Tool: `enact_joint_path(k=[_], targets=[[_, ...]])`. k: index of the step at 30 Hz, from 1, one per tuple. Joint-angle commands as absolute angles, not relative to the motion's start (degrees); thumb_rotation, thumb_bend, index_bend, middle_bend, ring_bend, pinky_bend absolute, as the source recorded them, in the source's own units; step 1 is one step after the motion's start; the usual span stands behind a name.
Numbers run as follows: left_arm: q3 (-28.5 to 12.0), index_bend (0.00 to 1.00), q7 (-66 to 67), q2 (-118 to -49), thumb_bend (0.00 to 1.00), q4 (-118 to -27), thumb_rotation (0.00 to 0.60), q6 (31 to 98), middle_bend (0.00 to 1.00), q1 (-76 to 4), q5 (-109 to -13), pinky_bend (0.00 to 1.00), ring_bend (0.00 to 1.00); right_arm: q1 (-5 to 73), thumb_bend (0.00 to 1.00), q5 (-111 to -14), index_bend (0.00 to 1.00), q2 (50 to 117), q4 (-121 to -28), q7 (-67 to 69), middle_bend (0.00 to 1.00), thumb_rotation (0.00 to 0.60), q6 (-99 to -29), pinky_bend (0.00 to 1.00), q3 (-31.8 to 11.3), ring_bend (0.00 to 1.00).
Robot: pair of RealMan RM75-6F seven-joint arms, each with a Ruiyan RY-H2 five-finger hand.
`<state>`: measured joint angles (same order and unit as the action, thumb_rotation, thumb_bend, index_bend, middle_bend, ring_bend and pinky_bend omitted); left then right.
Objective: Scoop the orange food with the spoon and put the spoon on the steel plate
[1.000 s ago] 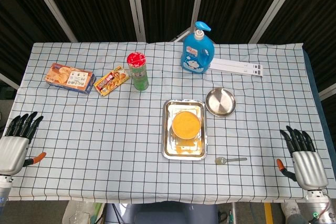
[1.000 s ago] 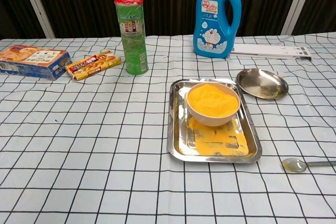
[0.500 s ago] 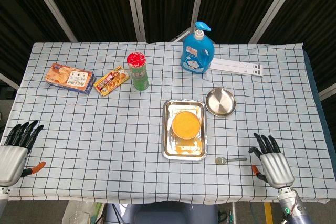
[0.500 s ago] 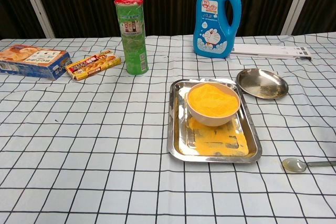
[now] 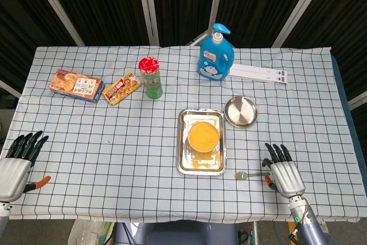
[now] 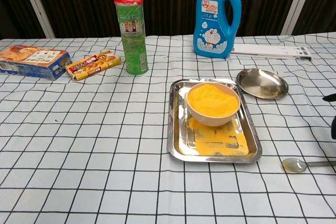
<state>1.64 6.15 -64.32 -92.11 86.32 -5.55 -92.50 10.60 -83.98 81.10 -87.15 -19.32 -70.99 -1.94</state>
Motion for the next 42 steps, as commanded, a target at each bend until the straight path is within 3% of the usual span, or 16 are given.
enact_joint_path(k=[1, 13, 36, 42], targets=[[1.59, 0.0, 6.23, -64.34, 0.0, -92.14, 0.6, 86.22, 0.0, -5.57, -92.41, 0.0, 0.0, 11.07, 0.4, -82.89, 0.46, 81.89, -86.53, -19.81, 0.08, 0.6, -70.08, 0.0, -2.29, 0.0], [1.33, 0.0, 6.47, -64.5, 0.0, -92.2, 0.6, 85.64, 0.0, -5.79, -92.02, 0.0, 0.0, 11.81, 0.4, -79.28, 0.51, 85.15, -83.35, -22.43, 0.11, 0.6, -68.24, 0.0, -2.55, 0.0], [1.16, 0.0, 6.22, -64.46, 0.0, -92.18, 0.6, 85.4, 0.0, -5.9, -91.98, 0.0, 0.0, 11.85, 0.41, -76.86, 0.52, 87.32, -80.08, -23.51, 0.12, 0.6, -67.55, 0.0, -1.46, 0.0], [1.11, 0.0, 6.25, -64.49, 0.0, -92.16, 0.6, 85.28, 0.0, -5.95, -91.91, 0.0, 0.0, 11.96, 0.46, -76.99, 0.56, 87.44, -80.09, -23.47, 0.14, 0.6, -67.58, 0.0, -1.16, 0.0]])
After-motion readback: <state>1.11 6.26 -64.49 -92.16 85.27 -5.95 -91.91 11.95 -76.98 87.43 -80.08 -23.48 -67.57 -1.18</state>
